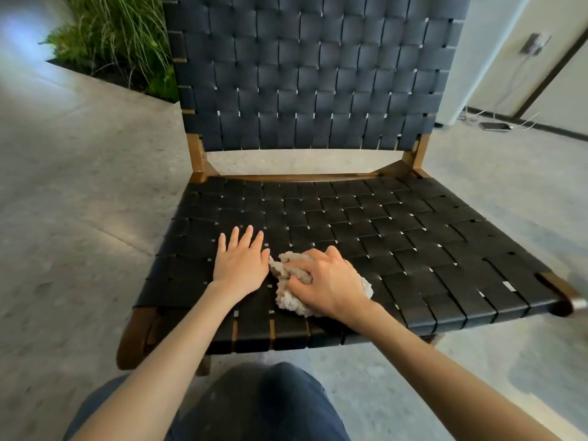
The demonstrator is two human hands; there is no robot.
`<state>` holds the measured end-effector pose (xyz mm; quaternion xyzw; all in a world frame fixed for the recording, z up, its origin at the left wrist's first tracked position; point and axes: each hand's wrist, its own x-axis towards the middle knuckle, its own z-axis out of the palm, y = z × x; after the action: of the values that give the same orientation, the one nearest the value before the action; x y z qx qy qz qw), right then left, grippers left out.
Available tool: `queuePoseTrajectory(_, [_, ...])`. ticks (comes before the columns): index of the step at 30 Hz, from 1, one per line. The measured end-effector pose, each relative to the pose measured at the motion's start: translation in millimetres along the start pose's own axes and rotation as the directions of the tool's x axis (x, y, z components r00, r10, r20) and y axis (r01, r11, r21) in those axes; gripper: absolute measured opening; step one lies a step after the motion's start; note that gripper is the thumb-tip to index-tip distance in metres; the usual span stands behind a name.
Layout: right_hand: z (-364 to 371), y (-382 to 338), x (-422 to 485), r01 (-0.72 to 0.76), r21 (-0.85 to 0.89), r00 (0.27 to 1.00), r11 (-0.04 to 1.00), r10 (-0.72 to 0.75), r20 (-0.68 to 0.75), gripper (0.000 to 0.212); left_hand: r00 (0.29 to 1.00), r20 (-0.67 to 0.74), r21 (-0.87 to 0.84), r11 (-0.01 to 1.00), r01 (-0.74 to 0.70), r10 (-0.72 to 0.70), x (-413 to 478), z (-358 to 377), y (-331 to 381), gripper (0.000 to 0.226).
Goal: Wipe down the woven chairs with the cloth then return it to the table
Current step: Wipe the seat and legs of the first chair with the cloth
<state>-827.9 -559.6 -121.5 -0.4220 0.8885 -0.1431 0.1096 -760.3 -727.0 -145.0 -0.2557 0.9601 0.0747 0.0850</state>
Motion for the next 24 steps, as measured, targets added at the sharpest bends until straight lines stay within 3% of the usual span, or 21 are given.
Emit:
queuePoseTrajectory(5, [-16,8,-41,-0.002,-0.078,1.0,0.997,0.003,0.013,0.044,1.0,0.03,-0.046,0.999,-0.005,0.006,-15,-1,18,0.052])
queuePoseTrajectory(11, [-24,47,-52,-0.132,-0.158,0.99,0.979,0.122,-0.073,0.044,0.998,0.046,-0.046,0.998,-0.033,0.035,-11,1,40,0.052])
queuePoseTrajectory(24, [18,88,106,-0.111,-0.144,0.983,0.983,0.087,-0.159,0.041,1.0,-0.029,-0.014,1.0,-0.009,0.009,56,12,54,0.055])
